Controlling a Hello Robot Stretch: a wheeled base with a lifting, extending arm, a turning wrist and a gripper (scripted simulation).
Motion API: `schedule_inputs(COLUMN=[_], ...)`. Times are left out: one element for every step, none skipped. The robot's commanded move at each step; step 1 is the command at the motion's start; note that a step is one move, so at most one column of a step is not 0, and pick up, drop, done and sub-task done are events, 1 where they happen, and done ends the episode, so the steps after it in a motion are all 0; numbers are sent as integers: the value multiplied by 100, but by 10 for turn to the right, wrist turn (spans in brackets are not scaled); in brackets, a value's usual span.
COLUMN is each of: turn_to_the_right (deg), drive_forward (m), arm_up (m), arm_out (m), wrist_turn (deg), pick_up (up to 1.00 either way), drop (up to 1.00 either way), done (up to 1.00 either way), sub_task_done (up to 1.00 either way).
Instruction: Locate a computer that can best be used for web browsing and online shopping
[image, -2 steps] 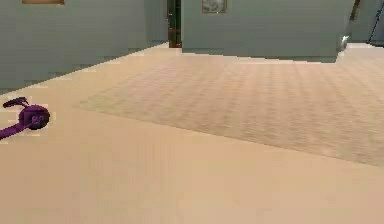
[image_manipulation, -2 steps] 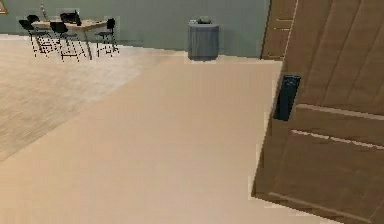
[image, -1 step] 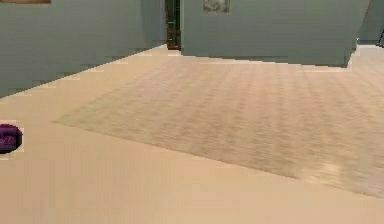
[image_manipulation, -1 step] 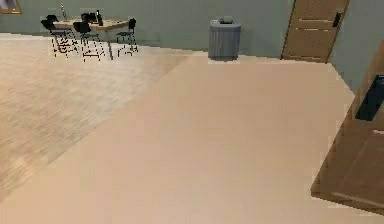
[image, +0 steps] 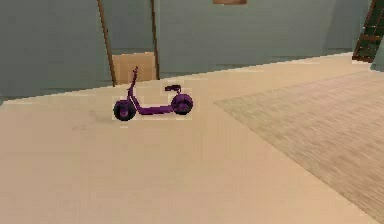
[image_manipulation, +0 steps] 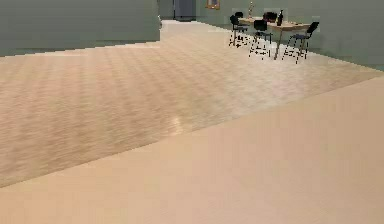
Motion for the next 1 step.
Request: schedule_inputs(turn_to_the_right=[-240], drive_forward=[0], arm_up=[0], arm_out=[0], wrist_turn=[0], pick_up=[0], drop=[0], done=[0], sub_task_done=[0])
